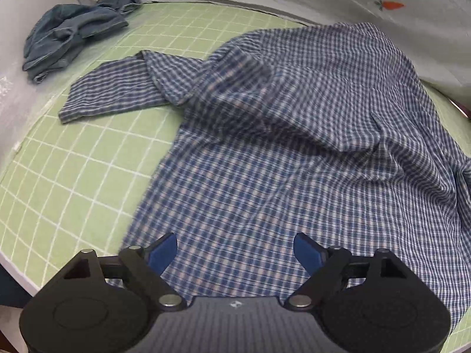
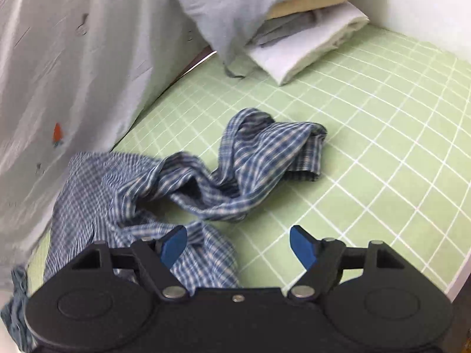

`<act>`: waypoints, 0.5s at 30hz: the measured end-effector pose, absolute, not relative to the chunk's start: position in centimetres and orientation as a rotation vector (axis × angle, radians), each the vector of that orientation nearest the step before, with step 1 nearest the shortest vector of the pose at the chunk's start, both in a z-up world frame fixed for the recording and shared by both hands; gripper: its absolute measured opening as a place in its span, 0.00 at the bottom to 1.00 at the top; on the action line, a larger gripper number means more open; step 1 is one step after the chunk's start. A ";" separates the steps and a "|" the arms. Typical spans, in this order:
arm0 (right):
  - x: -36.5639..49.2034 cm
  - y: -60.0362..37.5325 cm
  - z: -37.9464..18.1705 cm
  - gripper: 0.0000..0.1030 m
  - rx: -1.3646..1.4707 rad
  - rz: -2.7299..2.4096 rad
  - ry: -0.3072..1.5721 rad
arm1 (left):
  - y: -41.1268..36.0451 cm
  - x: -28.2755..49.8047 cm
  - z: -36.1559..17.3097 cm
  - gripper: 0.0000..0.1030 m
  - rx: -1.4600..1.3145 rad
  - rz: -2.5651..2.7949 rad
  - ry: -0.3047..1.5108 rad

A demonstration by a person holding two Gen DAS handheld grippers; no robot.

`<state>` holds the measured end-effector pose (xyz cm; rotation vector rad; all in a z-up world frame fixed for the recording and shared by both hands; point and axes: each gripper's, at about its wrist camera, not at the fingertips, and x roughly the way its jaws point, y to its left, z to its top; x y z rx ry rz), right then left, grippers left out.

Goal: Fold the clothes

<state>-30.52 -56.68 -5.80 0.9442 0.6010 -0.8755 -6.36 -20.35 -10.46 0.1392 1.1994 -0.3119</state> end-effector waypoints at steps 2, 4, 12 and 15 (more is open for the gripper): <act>-31.2 -58.7 -6.5 0.76 1.005 -0.916 0.569 | -21.8 -6.4 -11.3 0.84 0.160 -0.316 1.226; -31.8 -60.6 -7.2 0.76 1.057 -0.944 0.542 | -23.0 -6.1 -12.1 0.84 0.166 -0.313 1.249; -30.2 -66.9 -9.9 0.67 1.117 -0.968 0.570 | -26.6 -3.2 -13.9 0.84 0.162 -0.267 1.302; -29.0 -68.8 -10.6 0.24 1.074 -0.954 0.601 | -27.8 -2.5 -14.6 0.84 0.183 -0.260 1.319</act>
